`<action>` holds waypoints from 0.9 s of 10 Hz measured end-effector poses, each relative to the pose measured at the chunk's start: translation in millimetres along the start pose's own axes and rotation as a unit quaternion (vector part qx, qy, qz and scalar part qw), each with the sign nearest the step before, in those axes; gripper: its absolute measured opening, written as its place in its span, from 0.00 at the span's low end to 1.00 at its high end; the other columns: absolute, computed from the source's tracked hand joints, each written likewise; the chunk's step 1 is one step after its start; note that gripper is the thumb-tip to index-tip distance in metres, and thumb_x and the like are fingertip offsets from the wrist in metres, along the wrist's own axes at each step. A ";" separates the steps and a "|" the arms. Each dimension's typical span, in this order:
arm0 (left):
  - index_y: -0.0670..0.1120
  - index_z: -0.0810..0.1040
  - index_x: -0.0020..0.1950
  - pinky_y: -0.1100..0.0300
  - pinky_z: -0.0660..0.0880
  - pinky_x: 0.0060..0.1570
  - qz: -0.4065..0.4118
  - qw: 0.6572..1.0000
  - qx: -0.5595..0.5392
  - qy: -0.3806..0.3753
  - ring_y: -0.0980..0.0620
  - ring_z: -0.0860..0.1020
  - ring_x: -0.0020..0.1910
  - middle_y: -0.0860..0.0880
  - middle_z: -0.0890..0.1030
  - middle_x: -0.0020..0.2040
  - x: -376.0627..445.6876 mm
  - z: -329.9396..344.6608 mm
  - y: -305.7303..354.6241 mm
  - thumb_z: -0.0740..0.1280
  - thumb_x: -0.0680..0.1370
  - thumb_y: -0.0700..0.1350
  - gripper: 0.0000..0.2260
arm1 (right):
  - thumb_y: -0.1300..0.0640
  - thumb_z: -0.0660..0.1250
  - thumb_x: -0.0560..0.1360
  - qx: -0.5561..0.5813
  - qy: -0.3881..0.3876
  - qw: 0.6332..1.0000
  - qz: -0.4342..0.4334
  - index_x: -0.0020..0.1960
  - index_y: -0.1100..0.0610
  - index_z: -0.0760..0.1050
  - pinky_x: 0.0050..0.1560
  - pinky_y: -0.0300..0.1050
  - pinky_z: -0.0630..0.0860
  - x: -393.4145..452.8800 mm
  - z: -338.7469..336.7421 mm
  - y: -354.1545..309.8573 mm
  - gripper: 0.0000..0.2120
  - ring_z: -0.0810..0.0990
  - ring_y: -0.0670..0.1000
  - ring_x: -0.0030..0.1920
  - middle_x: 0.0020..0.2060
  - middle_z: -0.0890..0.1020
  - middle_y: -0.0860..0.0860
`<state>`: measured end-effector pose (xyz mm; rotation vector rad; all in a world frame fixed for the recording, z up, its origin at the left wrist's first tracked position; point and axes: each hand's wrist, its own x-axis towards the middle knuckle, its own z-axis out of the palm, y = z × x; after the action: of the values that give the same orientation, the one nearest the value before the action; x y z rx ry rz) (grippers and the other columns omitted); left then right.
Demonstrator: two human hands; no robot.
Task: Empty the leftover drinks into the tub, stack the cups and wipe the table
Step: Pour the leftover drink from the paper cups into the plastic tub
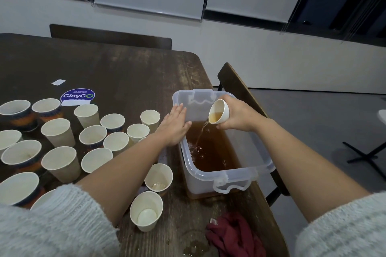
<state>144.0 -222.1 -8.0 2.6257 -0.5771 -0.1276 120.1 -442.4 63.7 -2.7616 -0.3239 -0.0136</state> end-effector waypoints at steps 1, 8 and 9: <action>0.42 0.46 0.79 0.50 0.45 0.76 0.000 1.000 0.001 0.001 0.49 0.40 0.78 0.45 0.44 0.80 -0.2 -0.3 0.2 0.50 0.84 0.51 0.26 | 0.49 0.79 0.62 -0.008 -0.001 1.000 0.002 0.66 0.48 0.66 0.56 0.57 0.77 1.6 -0.4 0.4 0.37 0.75 0.50 0.56 0.56 0.74 0.45; 0.43 0.46 0.79 0.50 0.45 0.76 0.000 1.000 0.005 0.002 0.49 0.41 0.78 0.46 0.44 0.80 -1.1 0.6 0.7 0.50 0.85 0.51 0.26 | 0.47 0.79 0.61 -0.036 0.006 0.999 -0.011 0.65 0.46 0.66 0.56 0.59 0.76 5.0 -4.0 -0.7 0.37 0.74 0.50 0.57 0.56 0.74 0.43; 0.42 0.46 0.79 0.50 0.45 0.76 -0.001 1.000 0.007 -0.001 0.49 0.40 0.78 0.45 0.44 0.80 -1.3 0.0 0.8 0.49 0.85 0.51 0.26 | 0.48 0.79 0.61 -0.038 0.009 0.999 -0.013 0.65 0.46 0.66 0.56 0.59 0.76 4.2 -4.1 -0.7 0.36 0.74 0.50 0.57 0.56 0.74 0.43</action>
<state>142.5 -222.2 -7.7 2.6397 -0.5795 -0.1281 124.2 -442.3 68.0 -2.8311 -0.3604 -0.0597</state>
